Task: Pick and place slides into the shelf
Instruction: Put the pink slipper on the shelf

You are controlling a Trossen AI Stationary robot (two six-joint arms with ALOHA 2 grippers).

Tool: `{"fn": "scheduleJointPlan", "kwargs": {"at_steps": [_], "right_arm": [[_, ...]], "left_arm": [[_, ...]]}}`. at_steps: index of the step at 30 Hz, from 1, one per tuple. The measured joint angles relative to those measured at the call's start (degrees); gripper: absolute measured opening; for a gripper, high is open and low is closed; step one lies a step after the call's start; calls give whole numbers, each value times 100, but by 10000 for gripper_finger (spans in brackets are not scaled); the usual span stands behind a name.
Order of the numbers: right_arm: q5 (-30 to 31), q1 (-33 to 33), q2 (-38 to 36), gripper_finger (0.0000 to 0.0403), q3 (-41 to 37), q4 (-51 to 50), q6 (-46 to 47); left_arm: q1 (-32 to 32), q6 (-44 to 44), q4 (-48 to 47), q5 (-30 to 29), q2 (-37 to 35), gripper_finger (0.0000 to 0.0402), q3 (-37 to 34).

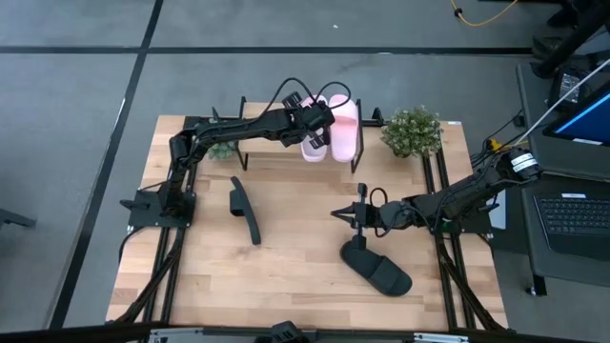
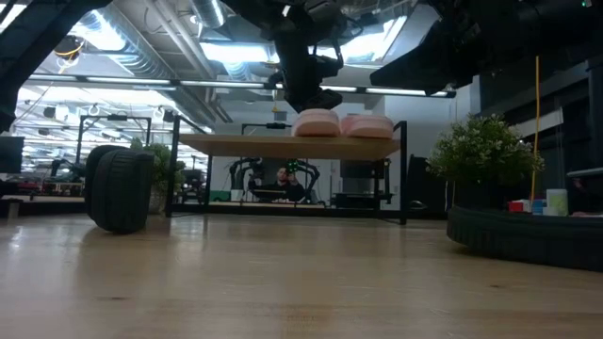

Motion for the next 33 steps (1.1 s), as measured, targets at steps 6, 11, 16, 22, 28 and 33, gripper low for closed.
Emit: {"fn": "scheduleJointPlan", "kwargs": {"at_steps": [6,11,16,22,28,33], "right_arm": [[-1,1,0,19,0,0,1],[-1,-1,0,19,0,0,-7],[-1,1,0,19,0,0,-12],[-1,1,0,19,0,0,-11],[0,0,0,19,0,0,-8],[-1,-1,0,19,0,0,-9]], "left_arm": [[-7,22,152,60,4,3,0],[-12,42,161,81,4,36,0],[-20,314,136,102,4,67,0],[-40,348,101,229,4,96,0],[-60,501,73,236,4,116,0],[-125,586,42,222,-26,118,0]]}}
